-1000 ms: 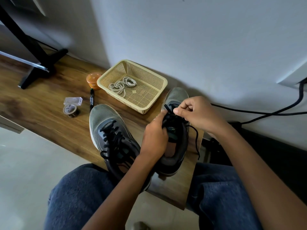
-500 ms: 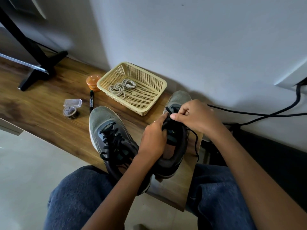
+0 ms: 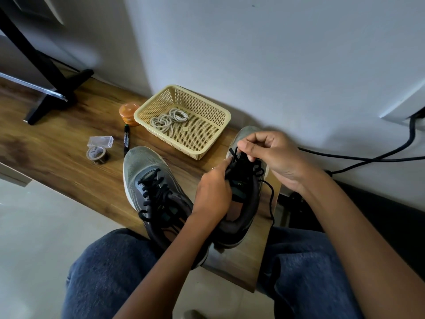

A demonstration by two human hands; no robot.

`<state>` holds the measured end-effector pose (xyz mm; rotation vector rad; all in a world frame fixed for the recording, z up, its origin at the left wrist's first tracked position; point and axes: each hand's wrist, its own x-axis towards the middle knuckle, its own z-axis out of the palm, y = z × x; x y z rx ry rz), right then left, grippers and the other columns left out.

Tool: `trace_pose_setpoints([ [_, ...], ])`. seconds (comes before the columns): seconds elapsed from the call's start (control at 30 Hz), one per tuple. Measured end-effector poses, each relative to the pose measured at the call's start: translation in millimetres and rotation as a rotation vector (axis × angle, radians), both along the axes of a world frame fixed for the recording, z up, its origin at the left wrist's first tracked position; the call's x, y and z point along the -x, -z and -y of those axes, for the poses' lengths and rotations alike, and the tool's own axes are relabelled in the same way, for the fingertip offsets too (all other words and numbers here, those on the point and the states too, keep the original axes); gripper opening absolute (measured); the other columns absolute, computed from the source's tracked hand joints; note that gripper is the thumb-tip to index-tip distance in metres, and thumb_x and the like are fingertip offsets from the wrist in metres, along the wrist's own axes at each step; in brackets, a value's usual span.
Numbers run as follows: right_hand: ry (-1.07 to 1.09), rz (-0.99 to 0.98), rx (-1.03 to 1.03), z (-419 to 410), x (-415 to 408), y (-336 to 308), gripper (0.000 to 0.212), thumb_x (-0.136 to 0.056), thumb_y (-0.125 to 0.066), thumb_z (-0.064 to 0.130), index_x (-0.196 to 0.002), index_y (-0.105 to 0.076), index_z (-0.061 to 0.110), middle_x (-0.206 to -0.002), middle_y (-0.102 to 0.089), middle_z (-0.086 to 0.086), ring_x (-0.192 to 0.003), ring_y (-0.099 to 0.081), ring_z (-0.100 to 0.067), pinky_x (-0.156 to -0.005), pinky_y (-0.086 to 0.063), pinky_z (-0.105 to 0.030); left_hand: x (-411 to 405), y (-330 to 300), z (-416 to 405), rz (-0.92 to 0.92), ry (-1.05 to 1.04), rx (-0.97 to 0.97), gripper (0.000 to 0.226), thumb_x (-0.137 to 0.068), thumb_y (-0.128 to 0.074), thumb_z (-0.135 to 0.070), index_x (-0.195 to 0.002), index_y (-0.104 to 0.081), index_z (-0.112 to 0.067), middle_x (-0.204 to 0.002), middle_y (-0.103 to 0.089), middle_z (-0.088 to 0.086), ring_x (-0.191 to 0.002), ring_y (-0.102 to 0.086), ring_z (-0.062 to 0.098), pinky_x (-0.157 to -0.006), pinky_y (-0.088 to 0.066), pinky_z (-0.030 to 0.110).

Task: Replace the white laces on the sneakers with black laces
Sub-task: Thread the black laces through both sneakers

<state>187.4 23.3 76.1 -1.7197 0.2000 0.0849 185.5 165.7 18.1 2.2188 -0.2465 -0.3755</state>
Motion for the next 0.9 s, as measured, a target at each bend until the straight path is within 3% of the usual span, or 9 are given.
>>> trace_pose_setpoints([
  [0.2, -0.057, 0.033, -0.083, 6, 4, -5, 0.009, -0.084, -0.065, 0.014, -0.081, -0.068, 0.006, -0.070, -0.063, -0.001, -0.069, -0.059, -0.004, -0.073, -0.048, -0.013, 0, -3, 1, 0.007, -0.005, -0.014, 0.062, -0.088, -0.039, 0.003, -0.143, -0.046, -0.026, -0.118, -0.066, 0.010, -0.110, -0.059, 0.028, -0.092, -0.048, 0.038],
  [0.3, 0.114, 0.033, 0.033, 17, 3, -5, 0.010, -0.091, -0.061, 0.016, -0.085, -0.070, 0.015, -0.089, -0.070, -0.001, -0.085, -0.064, -0.005, -0.087, -0.049, -0.017, 0, -3, 1, -0.005, -0.016, -0.032, 0.060, -0.089, -0.042, 0.000, -0.144, -0.044, -0.024, -0.124, -0.064, 0.009, -0.114, -0.058, 0.028, -0.096, -0.047, 0.039],
  [0.43, 0.359, 0.023, 0.213, 39, 4, 0, 0.021, -0.096, -0.055, 0.018, -0.080, -0.069, 0.016, -0.080, -0.067, 0.000, -0.071, -0.059, 0.000, -0.067, -0.044, -0.007, 1, -4, 0, 0.008, -0.024, -0.030, 0.056, -0.089, -0.047, -0.005, -0.142, -0.046, -0.023, -0.123, -0.065, 0.006, -0.112, -0.059, 0.024, -0.096, -0.048, 0.040],
  [0.53, 0.244, -0.125, 0.322, 43, 7, 8, 0.014, -0.093, -0.057, 0.010, -0.086, -0.069, 0.011, -0.078, -0.065, 0.003, -0.069, -0.057, -0.003, -0.054, -0.042, -0.004, 0, -5, 1, 0.018, -0.043, -0.016, 0.055, -0.088, -0.050, -0.006, -0.140, -0.049, -0.024, -0.121, -0.066, 0.003, -0.111, -0.060, 0.022, -0.094, -0.049, 0.039],
  [0.67, 0.100, -0.181, 0.429, 36, 5, 14, 0.014, -0.090, -0.061, 0.007, -0.086, -0.070, 0.017, -0.081, -0.066, 0.002, -0.074, -0.062, -0.011, -0.069, -0.051, -0.023, 0, -5, 3, 0.028, -0.054, -0.020, 0.053, -0.088, -0.050, -0.004, -0.137, -0.053, -0.023, -0.118, -0.067, 0.004, -0.109, -0.061, 0.023, -0.093, -0.049, 0.040],
  [0.77, 0.056, -0.097, 0.423, 26, 1, 11, 0.015, -0.091, -0.063, 0.028, -0.078, -0.069, 0.025, -0.079, -0.068, 0.000, -0.075, -0.065, -0.016, -0.075, -0.054, -0.036, 0, -4, 3, 0.027, -0.049, -0.026, 0.054, -0.087, -0.049, -0.003, -0.137, -0.052, -0.023, -0.117, -0.068, 0.004, -0.107, -0.062, 0.024, -0.092, -0.050, 0.041],
  [0.83, -0.009, -0.026, 0.443, 17, 0, 8, 0.043, -0.085, -0.054, 0.063, -0.074, -0.070, 0.024, -0.082, -0.069, -0.014, -0.076, -0.065, -0.031, -0.070, -0.050, -0.041, 1, -5, 4, 0.029, -0.039, -0.024, 0.055, -0.087, -0.047, -0.002, -0.137, -0.052, -0.023, -0.114, -0.068, 0.006, -0.105, -0.062, 0.025, -0.090, -0.050, 0.042],
  [0.9, -0.055, 0.006, 0.447, 6, -3, 7, 0.069, -0.078, -0.045, 0.078, -0.076, -0.070, 0.014, -0.079, -0.066, -0.020, -0.073, -0.060, -0.035, -0.065, -0.041, -0.034, 1, -5, 4, 0.028, -0.025, -0.016, 0.056, -0.086, -0.046, -0.001, -0.136, -0.052, -0.024, -0.111, -0.068, 0.008, -0.103, -0.062, 0.028, -0.088, -0.050, 0.044],
])
